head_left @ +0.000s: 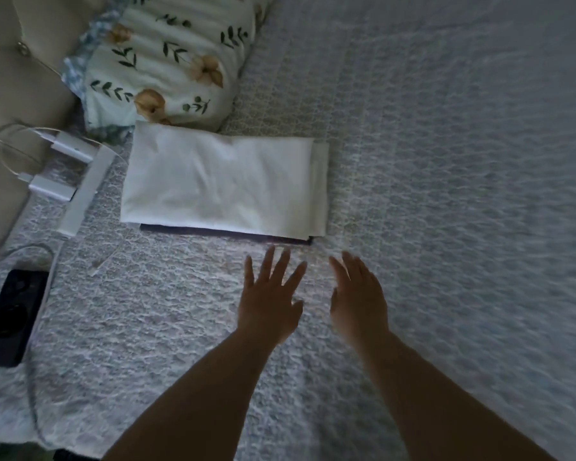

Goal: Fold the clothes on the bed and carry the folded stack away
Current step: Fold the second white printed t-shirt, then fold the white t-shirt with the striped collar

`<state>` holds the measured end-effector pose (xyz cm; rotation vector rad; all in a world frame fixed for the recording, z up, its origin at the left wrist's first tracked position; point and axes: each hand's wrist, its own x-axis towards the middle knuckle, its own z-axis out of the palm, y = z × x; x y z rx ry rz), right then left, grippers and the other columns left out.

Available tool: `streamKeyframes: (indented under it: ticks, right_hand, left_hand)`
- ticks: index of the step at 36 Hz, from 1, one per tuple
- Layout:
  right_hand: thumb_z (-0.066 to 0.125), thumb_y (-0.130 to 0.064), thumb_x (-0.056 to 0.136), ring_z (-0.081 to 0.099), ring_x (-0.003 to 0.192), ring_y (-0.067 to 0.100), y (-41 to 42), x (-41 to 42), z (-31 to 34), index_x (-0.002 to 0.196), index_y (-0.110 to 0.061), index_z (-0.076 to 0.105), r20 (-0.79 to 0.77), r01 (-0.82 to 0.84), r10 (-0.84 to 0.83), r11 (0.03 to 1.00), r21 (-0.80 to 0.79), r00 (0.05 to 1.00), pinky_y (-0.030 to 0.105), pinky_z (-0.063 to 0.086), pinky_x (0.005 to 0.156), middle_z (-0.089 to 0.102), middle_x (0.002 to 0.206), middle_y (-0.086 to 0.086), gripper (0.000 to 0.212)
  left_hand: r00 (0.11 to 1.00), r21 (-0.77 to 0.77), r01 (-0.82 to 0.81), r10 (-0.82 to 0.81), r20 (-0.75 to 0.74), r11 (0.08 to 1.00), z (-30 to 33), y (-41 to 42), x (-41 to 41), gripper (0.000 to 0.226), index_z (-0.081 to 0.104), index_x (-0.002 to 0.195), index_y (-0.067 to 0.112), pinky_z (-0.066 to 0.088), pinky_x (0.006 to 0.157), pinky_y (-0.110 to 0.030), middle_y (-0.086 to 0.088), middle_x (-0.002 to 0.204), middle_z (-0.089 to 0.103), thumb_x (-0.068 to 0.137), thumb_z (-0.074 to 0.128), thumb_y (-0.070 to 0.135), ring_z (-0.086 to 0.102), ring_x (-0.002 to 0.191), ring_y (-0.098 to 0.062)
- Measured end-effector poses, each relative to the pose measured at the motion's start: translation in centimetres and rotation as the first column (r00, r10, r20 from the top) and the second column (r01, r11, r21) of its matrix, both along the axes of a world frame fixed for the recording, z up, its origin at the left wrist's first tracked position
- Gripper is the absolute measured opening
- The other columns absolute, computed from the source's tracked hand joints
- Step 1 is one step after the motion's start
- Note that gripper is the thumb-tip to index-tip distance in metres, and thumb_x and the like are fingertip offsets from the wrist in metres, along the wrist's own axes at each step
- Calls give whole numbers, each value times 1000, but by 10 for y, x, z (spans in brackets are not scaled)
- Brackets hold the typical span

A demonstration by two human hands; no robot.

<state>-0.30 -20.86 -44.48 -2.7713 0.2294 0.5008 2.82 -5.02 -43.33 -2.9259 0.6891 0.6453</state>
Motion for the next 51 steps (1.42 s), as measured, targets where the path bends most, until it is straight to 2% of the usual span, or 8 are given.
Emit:
streamKeyframes:
  ticks: [3, 8, 13, 20, 27, 36, 44, 51]
  right_hand:
    - [38, -24, 98, 2, 147, 15, -36, -37, 11, 151, -27, 10, -10, 75, -75, 997, 29, 997, 33, 10, 119, 2, 160, -3, 60]
    - [39, -30, 98, 3, 147, 15, -119, -101, 23, 151, -28, 11, -1, 88, -88, 996, 1, 996, 32, 9, 118, 3, 160, -3, 60]
    - [36, -34, 100, 1, 147, 17, -208, -175, 45, 152, -27, 6, -31, 163, -163, 987, -8, 986, 34, 8, 119, -2, 160, -2, 60]
    - [36, -35, 99, 4, 147, 18, -335, -256, 106, 152, -27, 9, -20, 317, -320, 944, -90, 947, 34, 10, 118, 2, 160, -1, 59]
    - [29, -35, 102, 0, 147, 16, -409, -290, 159, 152, -27, 6, -58, 523, -525, 851, -40, 849, 31, 14, 115, -3, 160, -3, 56]
    - [32, -36, 101, 2, 146, 16, -457, -328, 198, 151, -26, 12, -86, 658, -657, 753, -25, 749, 34, 19, 115, 3, 160, -3, 55]
    - [35, -32, 99, 7, 145, 19, -527, -334, 216, 149, -23, 20, -6, 690, -690, 724, 0, 724, 38, 22, 112, 10, 158, 0, 52]
    - [35, -32, 100, 8, 145, 19, -610, -341, 182, 149, -22, 18, -75, 606, -606, 795, -22, 792, 37, 21, 113, 9, 159, -1, 53]
  left_hand:
    - [999, -18, 50, -50, 0, 999, 6, -49, -32, 70, -10, 149, 38, -22, 110, -53, 1, 158, -20, 95, 31, 53, -36, 135, -24]
    - [998, -2, 68, -68, 15, 998, 17, -129, -79, 74, -12, 148, 39, -19, 111, -54, 2, 158, -19, 93, 36, 54, -30, 139, -21]
    - [998, 39, 62, -62, -12, 997, 34, -220, -140, 72, -23, 144, 39, -19, 110, -54, 4, 155, -27, 96, 27, 56, -26, 142, -22]
    - [980, -107, 200, -197, 37, 974, 87, -342, -190, 75, -23, 143, 39, -17, 112, -52, 4, 158, -19, 96, 34, 52, -19, 145, -20]
    - [951, -126, 308, -302, 62, 943, 136, -424, -205, 78, -19, 146, 40, -17, 112, -50, 5, 157, -20, 94, 39, 50, -19, 145, -19]
    - [861, -119, 509, -503, 78, 852, 184, -493, -221, 81, -18, 146, 39, -18, 111, -50, 5, 158, -20, 93, 42, 49, -17, 145, -19]
    - [804, -119, 593, -578, 139, 797, 204, -583, -230, 81, -17, 147, 38, -15, 112, -51, 4, 159, -13, 95, 44, 45, -12, 146, -20]
    - [853, -99, 522, -519, 58, 847, 169, -662, -235, 76, -8, 150, 35, -10, 114, -49, 3, 160, -8, 96, 44, 42, -8, 147, -20]
